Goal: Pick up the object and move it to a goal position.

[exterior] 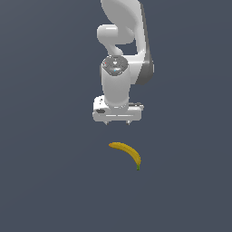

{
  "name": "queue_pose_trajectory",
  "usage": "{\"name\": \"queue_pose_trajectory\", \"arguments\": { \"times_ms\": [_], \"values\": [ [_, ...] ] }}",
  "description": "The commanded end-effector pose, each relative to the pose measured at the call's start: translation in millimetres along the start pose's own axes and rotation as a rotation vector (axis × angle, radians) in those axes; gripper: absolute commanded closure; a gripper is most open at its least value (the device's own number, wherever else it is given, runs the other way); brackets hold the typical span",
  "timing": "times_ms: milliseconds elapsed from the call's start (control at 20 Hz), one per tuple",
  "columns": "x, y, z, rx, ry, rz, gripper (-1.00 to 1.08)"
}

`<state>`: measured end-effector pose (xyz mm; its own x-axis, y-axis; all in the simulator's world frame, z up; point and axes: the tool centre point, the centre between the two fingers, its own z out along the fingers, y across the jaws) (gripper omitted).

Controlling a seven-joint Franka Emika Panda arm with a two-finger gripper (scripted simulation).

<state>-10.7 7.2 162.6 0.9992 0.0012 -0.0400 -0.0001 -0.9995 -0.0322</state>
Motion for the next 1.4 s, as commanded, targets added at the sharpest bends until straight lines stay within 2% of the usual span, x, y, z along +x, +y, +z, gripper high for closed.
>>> {"name": "queue_pose_trajectory", "arguments": {
  "times_ms": [0,450,900,1350],
  "values": [
    [0,0,0,0.0,0.0,0.0,-0.92],
    [7,-33,-5,0.026,0.017,-0.009,-0.92],
    [11,-32,-1,0.02,0.017,-0.05,-0.92],
    [29,-34,17,0.001,0.02,-0.221,-0.92]
  ]
}}
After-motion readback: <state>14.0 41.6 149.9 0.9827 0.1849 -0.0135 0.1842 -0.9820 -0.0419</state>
